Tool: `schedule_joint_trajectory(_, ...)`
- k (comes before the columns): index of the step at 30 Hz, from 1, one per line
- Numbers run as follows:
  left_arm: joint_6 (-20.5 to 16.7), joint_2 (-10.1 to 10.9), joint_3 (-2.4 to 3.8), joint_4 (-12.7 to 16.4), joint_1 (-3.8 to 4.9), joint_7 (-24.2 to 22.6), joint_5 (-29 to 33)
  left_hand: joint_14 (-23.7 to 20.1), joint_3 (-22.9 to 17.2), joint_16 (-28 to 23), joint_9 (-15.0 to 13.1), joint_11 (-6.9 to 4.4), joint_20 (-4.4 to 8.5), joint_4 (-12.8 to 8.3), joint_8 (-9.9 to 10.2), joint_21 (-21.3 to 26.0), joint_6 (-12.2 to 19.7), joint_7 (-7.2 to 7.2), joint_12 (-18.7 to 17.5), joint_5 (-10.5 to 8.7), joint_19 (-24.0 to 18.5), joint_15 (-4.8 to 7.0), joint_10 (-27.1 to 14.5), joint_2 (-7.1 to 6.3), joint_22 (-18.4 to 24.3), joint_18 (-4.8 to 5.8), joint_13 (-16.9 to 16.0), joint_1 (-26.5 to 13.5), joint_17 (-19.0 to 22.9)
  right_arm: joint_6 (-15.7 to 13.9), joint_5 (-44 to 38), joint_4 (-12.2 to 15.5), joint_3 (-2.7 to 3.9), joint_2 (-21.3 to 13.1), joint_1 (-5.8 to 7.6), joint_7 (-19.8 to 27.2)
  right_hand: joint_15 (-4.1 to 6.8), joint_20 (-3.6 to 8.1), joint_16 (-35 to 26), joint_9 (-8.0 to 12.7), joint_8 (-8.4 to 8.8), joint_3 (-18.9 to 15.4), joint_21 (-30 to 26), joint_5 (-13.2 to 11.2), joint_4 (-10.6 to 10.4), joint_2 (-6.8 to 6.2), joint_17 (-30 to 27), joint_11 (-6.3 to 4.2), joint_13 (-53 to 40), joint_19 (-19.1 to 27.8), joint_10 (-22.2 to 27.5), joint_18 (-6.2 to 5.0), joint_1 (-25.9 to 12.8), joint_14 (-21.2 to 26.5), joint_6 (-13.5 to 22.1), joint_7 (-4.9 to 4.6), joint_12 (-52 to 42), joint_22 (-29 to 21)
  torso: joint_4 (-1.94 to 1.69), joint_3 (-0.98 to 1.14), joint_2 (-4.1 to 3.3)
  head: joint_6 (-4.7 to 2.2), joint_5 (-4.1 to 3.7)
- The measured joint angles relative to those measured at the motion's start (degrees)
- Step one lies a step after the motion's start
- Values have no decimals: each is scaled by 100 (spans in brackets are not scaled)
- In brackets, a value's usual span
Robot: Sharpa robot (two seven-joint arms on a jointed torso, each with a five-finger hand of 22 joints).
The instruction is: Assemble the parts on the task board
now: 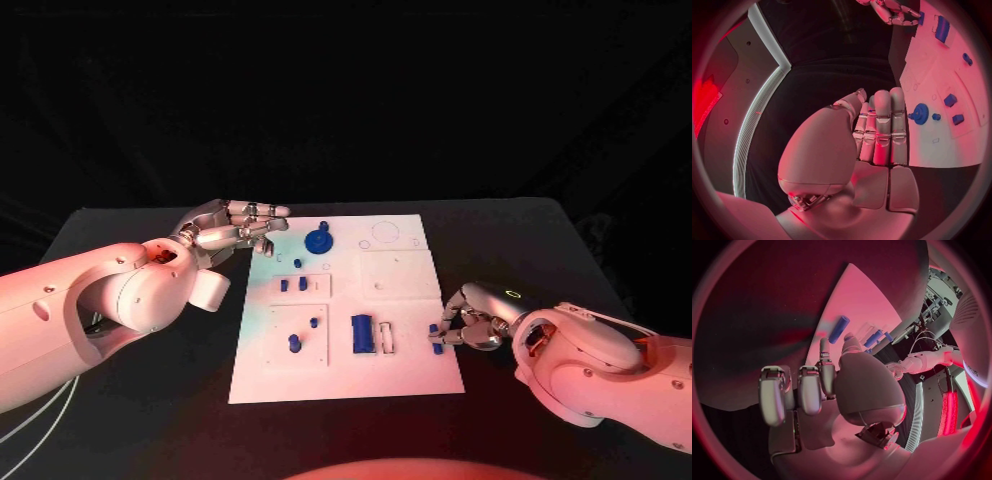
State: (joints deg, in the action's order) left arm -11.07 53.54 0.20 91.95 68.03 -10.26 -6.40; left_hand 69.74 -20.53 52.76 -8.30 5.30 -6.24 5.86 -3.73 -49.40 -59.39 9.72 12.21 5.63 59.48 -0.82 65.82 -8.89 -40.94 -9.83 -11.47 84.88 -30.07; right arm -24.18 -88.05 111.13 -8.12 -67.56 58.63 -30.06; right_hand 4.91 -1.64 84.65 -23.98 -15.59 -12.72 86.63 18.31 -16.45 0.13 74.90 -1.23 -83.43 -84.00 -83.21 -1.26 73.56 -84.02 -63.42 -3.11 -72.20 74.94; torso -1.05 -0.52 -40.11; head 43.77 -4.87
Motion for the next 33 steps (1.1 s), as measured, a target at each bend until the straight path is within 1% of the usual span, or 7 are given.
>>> schedule_joint_trajectory(10,2,1,-1,0,0,0,0,0,0,0,0,0,0,0,0,0,0,0,0,0,0,0,0,0,0,0,0,0,-1,13,-130,-56,10,95,-36,-81,0,0,0,-22,-1,-32,0,43,33,0,5,0,24,0,0,0,0,0,-48,5,-16,0,-4,-4,-4,-17,-12)
schedule_joint_trajectory(11,2,3,-1,1,0,0,0,0,0,0,0,0,0,0,0,0,0,0,0,0,0,0,0,0,0,0,0,0,-1,13,-139,-58,11,105,-39,-83,0,0,0,-23,17,-35,0,64,38,-2,5,0,24,0,0,0,6,0,-68,24,-16,-1,-4,-4,-4,-18,-12)
schedule_joint_trajectory(16,3,7,-1,3,0,2,0,0,0,0,-1,0,0,0,0,0,0,0,0,0,0,0,0,0,0,0,1,0,-1,38,-195,-61,15,160,-59,-85,-1,0,0,-30,21,4,0,76,228,-82,4,0,23,0,0,0,349,0,-104,61,-39,-1,-3,-4,-4,-8,-5)
schedule_joint_trajectory(19,3,11,-1,5,0,3,0,0,0,0,-1,0,0,0,0,0,0,0,0,0,0,0,0,0,-1,-1,1,0,-1,72,-243,-58,18,183,-68,-80,-1,0,0,-53,20,18,0,76,287,-114,4,-2,16,0,-3,0,467,-1,-122,78,-46,-1,-1,-3,-4,1,-1)
schedule_joint_trajectory(25,6,16,-1,10,0,6,0,-20,0,0,-1,0,0,0,0,0,0,0,0,0,0,-20,0,0,0,0,1,0,-1,147,-323,-66,27,235,-77,-64,-2,0,0,-58,0,32,0,75,335,-96,4,-3,-71,0,-3,0,587,-1,-131,86,-1,-1,-1,-7,-2,7,-3)
schedule_joint_trajectory(29,8,23,-1,18,0,8,0,-20,0,0,-1,0,0,0,0,0,0,0,0,0,0,-20,0,0,4,0,1,0,-1,200,-393,-87,36,280,-75,-57,-2,0,0,-62,45,89,0,60,423,-160,3,-2,-73,0,-3,0,663,-1,-151,85,25,-2,-7,-7,-2,12,-6)
schedule_joint_trajectory(33,10,32,-1,22,0,8,0,-20,0,0,-1,0,0,0,0,0,0,0,0,0,0,-20,0,0,4,0,2,0,-1,260,-477,-109,45,328,-70,-57,-2,0,-12,-74,54,192,-28,-133,527,-274,3,-23,-73,0,17,0,778,-1,-187,63,83,-2,-7,-7,-2,16,1)
